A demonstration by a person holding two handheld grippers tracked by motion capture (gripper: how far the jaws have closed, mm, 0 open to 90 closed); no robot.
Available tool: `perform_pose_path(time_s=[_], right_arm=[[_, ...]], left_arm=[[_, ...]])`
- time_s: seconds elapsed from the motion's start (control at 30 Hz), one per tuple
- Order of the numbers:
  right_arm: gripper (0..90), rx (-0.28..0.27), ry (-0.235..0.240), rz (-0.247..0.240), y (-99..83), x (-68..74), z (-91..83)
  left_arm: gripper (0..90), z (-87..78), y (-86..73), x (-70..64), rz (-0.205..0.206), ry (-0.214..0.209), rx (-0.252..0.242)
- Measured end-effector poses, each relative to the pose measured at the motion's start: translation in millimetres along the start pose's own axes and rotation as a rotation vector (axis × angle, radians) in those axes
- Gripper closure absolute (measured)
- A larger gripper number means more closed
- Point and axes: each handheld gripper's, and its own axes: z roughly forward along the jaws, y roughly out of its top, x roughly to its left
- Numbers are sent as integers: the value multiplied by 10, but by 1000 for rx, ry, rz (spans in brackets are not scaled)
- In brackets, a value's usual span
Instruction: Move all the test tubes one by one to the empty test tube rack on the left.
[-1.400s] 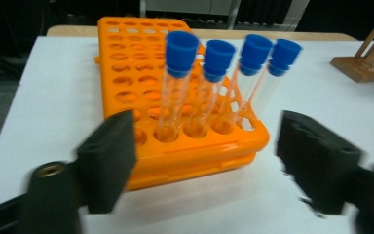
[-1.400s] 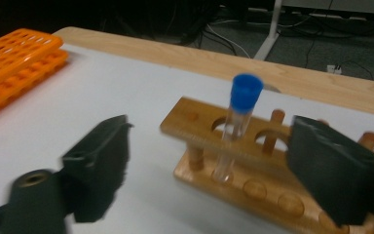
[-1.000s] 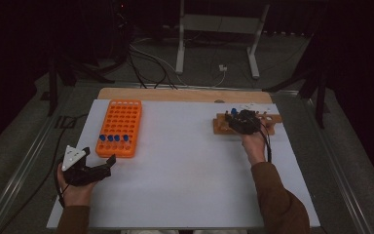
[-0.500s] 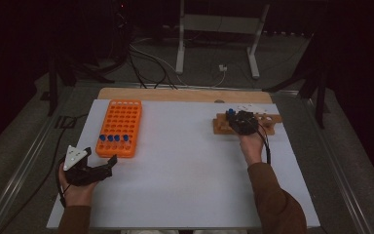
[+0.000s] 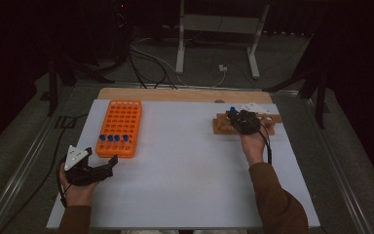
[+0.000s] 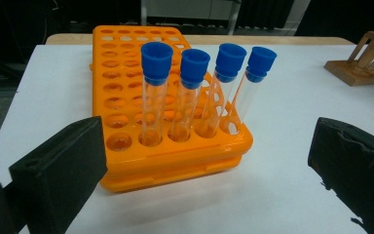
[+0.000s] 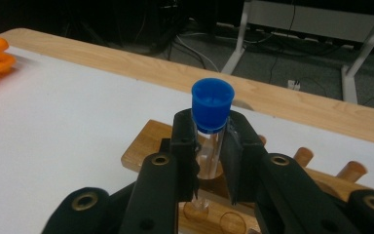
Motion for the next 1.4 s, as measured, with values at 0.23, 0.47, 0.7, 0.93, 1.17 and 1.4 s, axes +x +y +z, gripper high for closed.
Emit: perform_pose_path(time_s=[0.23, 0.47, 0.7, 0.93, 1.17, 1.4], right_arm=[[770, -35, 3, -12, 94, -37, -128], [770, -86, 12, -23, 251, -19, -292], [770, -118, 52, -42, 343, 21, -453], [769, -105, 135, -42, 324, 122, -561], [768, -69, 208, -69, 269, 332, -636], [768, -31, 296, -84, 234, 583, -681]], left_arm=[[15, 1, 0, -3, -7, -4, -2], [15, -2, 7, -18, -5, -7, -6], [15, -5, 34, -69, -1, -15, -14], [19, 20, 131, -288, 52, -50, -26], [35, 75, 231, -561, 111, -108, -43], [48, 168, 310, -775, 163, -149, -50]])
